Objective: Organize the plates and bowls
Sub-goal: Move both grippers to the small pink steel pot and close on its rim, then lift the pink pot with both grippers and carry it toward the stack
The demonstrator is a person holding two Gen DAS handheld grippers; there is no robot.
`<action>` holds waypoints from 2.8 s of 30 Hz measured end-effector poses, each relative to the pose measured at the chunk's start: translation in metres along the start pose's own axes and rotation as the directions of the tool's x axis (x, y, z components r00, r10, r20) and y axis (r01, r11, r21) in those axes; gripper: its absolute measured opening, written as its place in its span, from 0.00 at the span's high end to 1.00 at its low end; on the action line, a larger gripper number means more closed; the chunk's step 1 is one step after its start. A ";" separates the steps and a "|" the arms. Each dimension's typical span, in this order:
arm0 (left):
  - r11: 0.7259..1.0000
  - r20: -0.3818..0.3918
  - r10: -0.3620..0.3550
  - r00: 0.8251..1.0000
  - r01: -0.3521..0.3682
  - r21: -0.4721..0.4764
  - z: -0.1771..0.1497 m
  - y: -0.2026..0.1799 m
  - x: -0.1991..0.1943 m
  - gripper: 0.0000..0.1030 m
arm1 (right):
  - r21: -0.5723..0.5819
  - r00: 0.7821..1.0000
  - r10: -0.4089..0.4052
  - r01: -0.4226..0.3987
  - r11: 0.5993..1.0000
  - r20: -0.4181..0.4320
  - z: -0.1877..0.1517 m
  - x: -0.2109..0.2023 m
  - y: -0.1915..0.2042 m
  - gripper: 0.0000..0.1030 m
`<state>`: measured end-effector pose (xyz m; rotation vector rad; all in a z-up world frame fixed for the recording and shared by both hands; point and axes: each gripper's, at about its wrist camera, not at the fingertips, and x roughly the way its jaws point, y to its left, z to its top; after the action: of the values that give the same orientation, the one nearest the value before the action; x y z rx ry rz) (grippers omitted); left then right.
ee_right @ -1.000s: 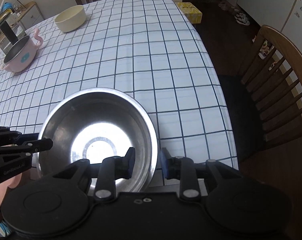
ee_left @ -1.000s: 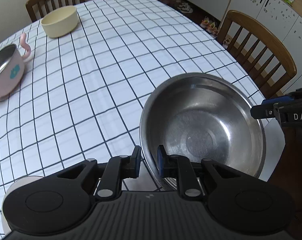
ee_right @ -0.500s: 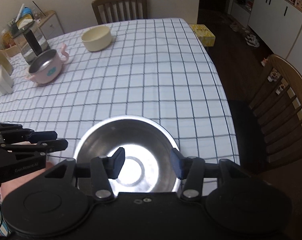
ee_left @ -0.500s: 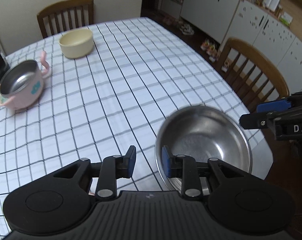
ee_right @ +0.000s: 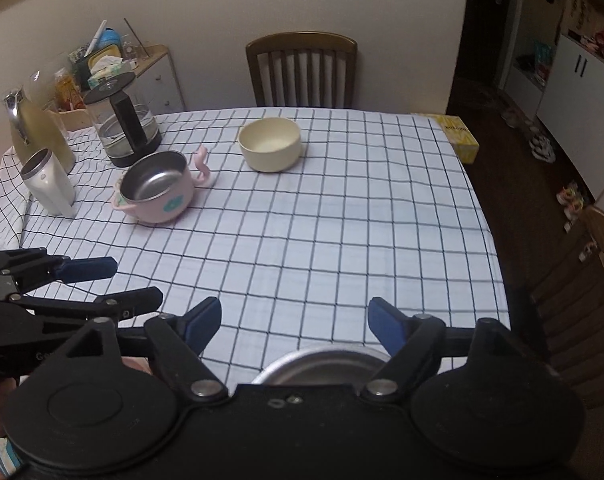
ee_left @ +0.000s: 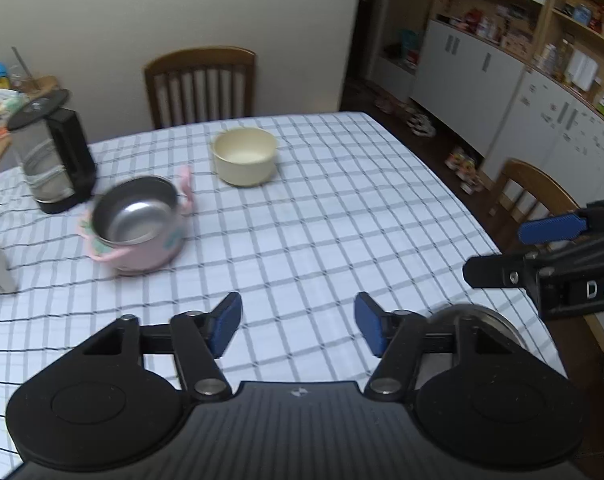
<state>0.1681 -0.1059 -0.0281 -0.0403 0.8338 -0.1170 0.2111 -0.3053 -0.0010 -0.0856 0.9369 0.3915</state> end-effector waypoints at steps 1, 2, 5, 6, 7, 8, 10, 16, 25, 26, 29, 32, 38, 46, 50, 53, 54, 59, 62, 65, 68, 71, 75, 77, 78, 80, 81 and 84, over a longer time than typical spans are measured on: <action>1.000 0.023 0.023 0.999 -0.022 -0.012 0.001 0.006 -0.001 0.32 | -0.005 1.000 0.000 0.000 1.000 -0.001 0.004 0.003 0.004 0.18; 0.999 0.042 0.043 0.998 -0.043 -0.021 0.003 0.012 -0.002 0.27 | -0.011 1.000 -0.002 0.002 1.000 0.000 0.008 0.007 0.009 0.16; 0.997 0.069 0.071 0.995 -0.069 -0.042 0.009 0.029 -0.001 0.25 | -0.032 1.000 -0.003 0.003 0.999 0.001 0.017 0.017 0.023 0.13; 0.996 0.075 0.079 0.994 -0.076 -0.050 0.011 0.035 0.000 0.25 | -0.040 1.000 -0.006 0.006 0.999 0.001 0.020 0.020 0.027 0.11; 0.995 0.081 0.089 0.993 -0.085 -0.056 0.013 0.040 0.001 0.25 | -0.049 1.000 -0.006 0.006 0.999 0.004 0.023 0.023 0.032 0.09; 0.994 0.086 0.099 0.991 -0.094 -0.060 0.016 0.045 0.003 0.25 | -0.056 1.000 -0.006 0.006 0.998 0.007 0.026 0.026 0.036 0.07; 0.991 0.093 0.124 0.988 -0.118 -0.065 0.020 0.057 0.008 0.24 | -0.060 1.000 -0.004 0.004 0.998 0.010 0.031 0.034 0.044 0.04; 0.983 0.078 0.172 0.982 -0.166 -0.075 0.037 0.097 0.027 0.24 | -0.072 1.000 -0.010 0.011 0.997 0.013 0.050 0.063 0.066 0.01; 0.959 0.033 0.274 0.961 -0.270 -0.083 0.069 0.168 0.075 0.24 | -0.068 1.000 0.005 -0.005 0.998 -0.005 0.084 0.123 0.098 0.01; 0.957 0.023 0.279 0.960 -0.276 -0.085 0.073 0.176 0.080 0.24 | -0.061 1.000 0.011 -0.012 0.998 -0.007 0.089 0.130 0.101 0.01; 0.952 -0.004 0.291 0.957 -0.290 -0.094 0.082 0.196 0.097 0.24 | -0.047 0.999 0.027 -0.028 0.998 -0.017 0.100 0.152 0.111 0.01; 0.949 -0.011 0.301 0.954 -0.301 -0.090 0.089 0.210 0.113 0.24 | -0.037 0.999 0.030 -0.032 0.999 -0.037 0.108 0.173 0.120 0.01; 0.962 -0.044 0.270 0.962 -0.271 -0.026 0.096 0.214 0.148 0.24 | -0.037 0.997 0.025 -0.028 0.999 -0.072 0.119 0.211 0.132 0.03; 0.969 -0.099 0.246 0.964 -0.247 0.008 0.096 0.215 0.184 0.25 | -0.033 0.989 0.026 -0.031 0.999 -0.147 0.125 0.249 0.138 0.23; 0.975 -0.146 0.216 0.965 -0.220 -0.011 0.096 0.216 0.194 0.51 | -0.015 0.985 0.052 -0.055 0.998 -0.167 0.125 0.257 0.141 0.43; 0.977 -0.178 0.208 0.962 -0.215 -0.017 0.095 0.217 0.201 0.64 | -0.008 0.981 0.066 -0.069 0.998 -0.182 0.125 0.261 0.143 0.50; 0.977 -0.186 0.206 0.961 -0.213 -0.018 0.094 0.217 0.202 0.66 | -0.004 0.980 0.073 -0.075 0.997 -0.185 0.125 0.261 0.142 0.51; 0.970 -0.199 0.233 0.952 -0.243 -0.026 0.094 0.218 0.201 0.80 | 0.027 0.974 0.110 -0.107 0.994 -0.199 0.127 0.263 0.142 0.66; 0.970 -0.209 0.230 0.951 -0.240 -0.025 0.093 0.216 0.199 0.82 | 0.034 0.970 0.125 -0.121 0.992 -0.208 0.127 0.262 0.144 0.79; 0.970 -0.217 0.238 0.947 -0.244 -0.002 0.090 0.208 0.196 0.85 | 0.034 0.970 0.114 -0.109 0.993 -0.215 0.126 0.260 0.146 0.83; 0.971 -0.223 0.236 0.946 -0.241 0.004 0.086 0.199 0.191 0.87 | 0.023 0.974 0.081 -0.078 0.997 -0.213 0.124 0.257 0.144 0.86; 0.971 -0.227 0.235 0.945 -0.239 0.009 0.083 0.189 0.184 0.89 | 0.021 0.974 0.064 -0.061 0.998 -0.219 0.121 0.253 0.139 0.88; 0.973 -0.230 0.227 0.946 -0.231 0.008 0.077 0.173 0.173 0.93 | 0.017 0.973 0.055 -0.053 0.998 -0.224 0.115 0.240 0.132 0.90; 0.974 -0.235 0.220 0.947 -0.225 0.007 0.074 0.164 0.165 0.93 | 0.017 0.972 0.058 -0.056 0.998 -0.227 0.112 0.231 0.129 0.91; 0.975 -0.234 0.216 0.948 -0.220 0.008 0.072 0.159 0.161 0.94 | 0.012 0.972 0.059 -0.057 0.998 -0.226 0.110 0.226 0.127 0.91; 0.976 -0.232 0.216 0.948 -0.216 0.022 0.069 0.148 0.154 0.94 | 0.007 0.973 0.050 -0.050 0.999 -0.226 0.105 0.215 0.122 0.91; 0.977 -0.235 0.213 0.948 -0.211 0.031 0.067 0.142 0.151 0.94 | 0.014 0.972 0.054 -0.053 0.999 -0.227 0.103 0.210 0.119 0.91; 0.977 -0.234 0.211 0.949 -0.204 0.055 0.062 0.123 0.137 0.95 | 0.032 0.970 0.054 -0.048 0.998 -0.238 0.095 0.196 0.108 0.92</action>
<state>0.3167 -0.0013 -0.0974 0.0922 1.0718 0.0662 0.3485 -0.1255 -0.0905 -0.0863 1.1837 0.4231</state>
